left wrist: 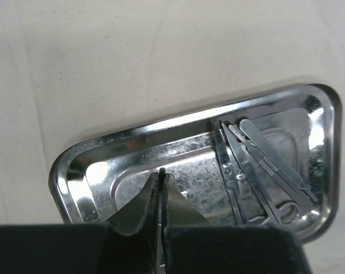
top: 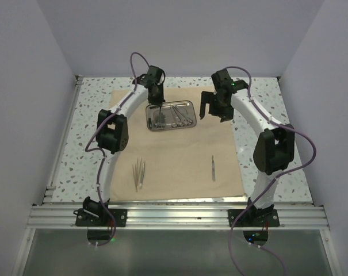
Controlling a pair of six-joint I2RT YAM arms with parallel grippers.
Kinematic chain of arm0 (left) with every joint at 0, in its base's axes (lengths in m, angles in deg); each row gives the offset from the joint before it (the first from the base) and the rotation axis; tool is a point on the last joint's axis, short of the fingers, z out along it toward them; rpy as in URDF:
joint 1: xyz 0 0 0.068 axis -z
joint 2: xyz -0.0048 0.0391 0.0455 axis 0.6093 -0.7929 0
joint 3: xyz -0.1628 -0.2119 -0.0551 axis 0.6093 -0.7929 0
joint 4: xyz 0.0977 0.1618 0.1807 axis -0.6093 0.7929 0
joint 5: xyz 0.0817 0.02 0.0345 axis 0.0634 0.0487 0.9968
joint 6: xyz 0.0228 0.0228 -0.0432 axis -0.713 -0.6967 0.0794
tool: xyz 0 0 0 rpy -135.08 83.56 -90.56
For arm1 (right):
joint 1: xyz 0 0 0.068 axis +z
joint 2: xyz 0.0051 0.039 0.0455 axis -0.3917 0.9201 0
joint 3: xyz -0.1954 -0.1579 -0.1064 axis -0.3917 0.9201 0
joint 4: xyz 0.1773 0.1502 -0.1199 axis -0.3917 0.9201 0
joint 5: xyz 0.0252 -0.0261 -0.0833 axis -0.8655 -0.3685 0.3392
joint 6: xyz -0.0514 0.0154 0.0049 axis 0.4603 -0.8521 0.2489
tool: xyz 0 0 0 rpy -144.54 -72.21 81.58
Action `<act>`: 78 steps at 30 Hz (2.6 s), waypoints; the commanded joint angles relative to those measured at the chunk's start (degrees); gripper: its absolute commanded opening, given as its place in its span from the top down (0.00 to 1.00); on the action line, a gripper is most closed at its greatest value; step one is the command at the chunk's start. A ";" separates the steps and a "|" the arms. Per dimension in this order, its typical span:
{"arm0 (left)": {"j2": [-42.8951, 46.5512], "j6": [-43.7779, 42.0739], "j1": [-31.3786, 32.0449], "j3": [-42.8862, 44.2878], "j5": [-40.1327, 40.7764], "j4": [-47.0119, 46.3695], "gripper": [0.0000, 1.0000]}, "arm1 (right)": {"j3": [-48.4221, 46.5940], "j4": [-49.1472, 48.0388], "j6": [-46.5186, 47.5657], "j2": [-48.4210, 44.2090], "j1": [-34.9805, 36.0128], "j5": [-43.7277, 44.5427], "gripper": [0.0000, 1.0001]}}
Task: Open and lay out the surgical kit
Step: Pick up the medical item from the container, then place the medical item in the surgical kit, then pick up the medical item from the container.
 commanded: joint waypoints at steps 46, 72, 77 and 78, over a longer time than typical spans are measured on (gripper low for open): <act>19.24 11.64 10.48 -21.77 8.76 -3.78 0.39 | 10.64 -4.16 -2.89 -14.76 -0.15 -1.96 0.03; -7.17 -3.57 6.16 2.71 13.33 -2.46 0.55 | 2.38 2.96 0.19 -4.66 -1.21 2.97 0.03; -9.72 -4.63 6.16 3.24 13.16 -1.41 0.58 | 1.15 2.96 0.89 -3.69 -1.82 2.61 0.03; -10.07 -4.80 6.16 3.50 13.07 -1.15 0.59 | 1.15 2.88 1.15 -3.60 -2.00 2.61 0.03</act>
